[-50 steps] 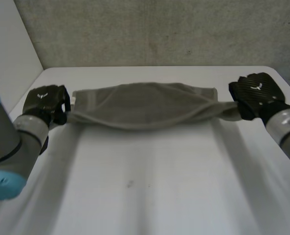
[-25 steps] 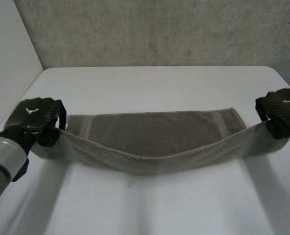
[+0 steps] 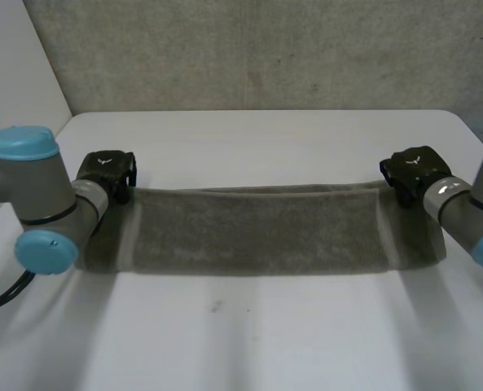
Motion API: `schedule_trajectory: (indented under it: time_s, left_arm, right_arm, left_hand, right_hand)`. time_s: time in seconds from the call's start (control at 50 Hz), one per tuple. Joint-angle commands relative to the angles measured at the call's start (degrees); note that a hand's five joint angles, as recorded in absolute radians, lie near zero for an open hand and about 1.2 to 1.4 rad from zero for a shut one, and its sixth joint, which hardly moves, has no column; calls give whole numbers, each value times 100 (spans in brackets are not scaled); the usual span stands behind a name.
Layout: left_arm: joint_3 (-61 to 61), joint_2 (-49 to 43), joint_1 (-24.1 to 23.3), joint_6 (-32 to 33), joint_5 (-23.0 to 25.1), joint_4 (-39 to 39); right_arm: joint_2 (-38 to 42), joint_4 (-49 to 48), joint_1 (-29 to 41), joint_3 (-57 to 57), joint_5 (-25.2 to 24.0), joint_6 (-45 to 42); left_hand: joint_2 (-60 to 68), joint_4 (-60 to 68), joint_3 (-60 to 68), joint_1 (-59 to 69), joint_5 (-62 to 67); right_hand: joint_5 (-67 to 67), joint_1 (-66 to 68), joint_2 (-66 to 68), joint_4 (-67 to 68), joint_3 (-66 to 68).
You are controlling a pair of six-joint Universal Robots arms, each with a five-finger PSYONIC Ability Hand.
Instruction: Fold the towel.
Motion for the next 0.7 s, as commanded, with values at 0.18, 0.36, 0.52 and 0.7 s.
schedule_trajectory:
  time_s: [0.18,0.36,0.52,0.7]
  left_arm:
    - [1308,-1010,-216,-51,21,12]
    - [1221,-922,-260,-112,12,-5]
    - [79,203,-251,-376,29,30]
    - [-1677,1879,-172,-639,38,485]
  right_arm:
    - [1175,7,336,-1696,947,-52]
    - [791,43,371,-1900,1291,158]
    - [-492,25,319,-935,1046,835]
    - [-1646,52,292,544,703,897]
  left_hand:
    - [-528,-534,-524,-455,-473]
    - [-5982,-5988,-5977,-5908,-5927]
    - [-5982,-5988,-5977,-5908,-5927]
    - [-5982,-5988,-5977,-5908,-5927]
  right_hand:
    - [-3243,-3199,-3177,-3232,-3152]
    - [-6702,-6658,-6636,-6691,-6611]
    - [-6702,-6658,-6636,-6691,-6611]
    - [-6702,-6658,-6636,-6691,-6611]
